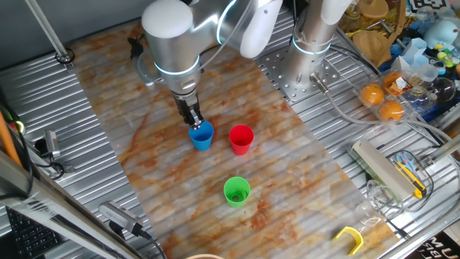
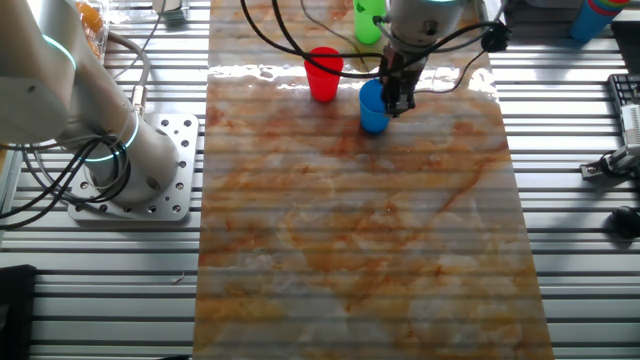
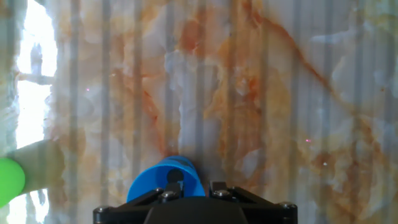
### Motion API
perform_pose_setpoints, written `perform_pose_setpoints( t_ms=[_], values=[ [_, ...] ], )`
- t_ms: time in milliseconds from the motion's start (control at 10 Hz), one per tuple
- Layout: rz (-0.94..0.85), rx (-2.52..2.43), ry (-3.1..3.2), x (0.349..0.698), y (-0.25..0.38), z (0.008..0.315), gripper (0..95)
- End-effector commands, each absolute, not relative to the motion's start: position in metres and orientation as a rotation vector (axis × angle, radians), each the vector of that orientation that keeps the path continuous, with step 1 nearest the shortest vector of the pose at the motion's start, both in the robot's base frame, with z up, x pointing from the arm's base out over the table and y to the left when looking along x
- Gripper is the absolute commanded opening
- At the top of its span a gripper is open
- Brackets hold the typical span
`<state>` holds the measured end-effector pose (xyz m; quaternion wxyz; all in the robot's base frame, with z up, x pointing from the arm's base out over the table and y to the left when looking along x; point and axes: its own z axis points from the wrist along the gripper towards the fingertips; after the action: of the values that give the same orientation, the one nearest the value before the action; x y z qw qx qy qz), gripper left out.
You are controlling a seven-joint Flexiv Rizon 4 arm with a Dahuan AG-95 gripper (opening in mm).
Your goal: Stack the cups
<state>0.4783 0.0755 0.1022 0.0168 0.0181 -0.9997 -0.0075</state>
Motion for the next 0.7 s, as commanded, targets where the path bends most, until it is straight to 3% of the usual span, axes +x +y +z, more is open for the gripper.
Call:
perform_pose_setpoints(
  t_ms=[100, 700],
  values=[
    [-0.023, 0.056, -3.108, 0.477, 0.077, 0.101, 19.0],
    [-0.020, 0.046, -3.113, 0.477, 0.076, 0.089, 19.0]
  ],
)
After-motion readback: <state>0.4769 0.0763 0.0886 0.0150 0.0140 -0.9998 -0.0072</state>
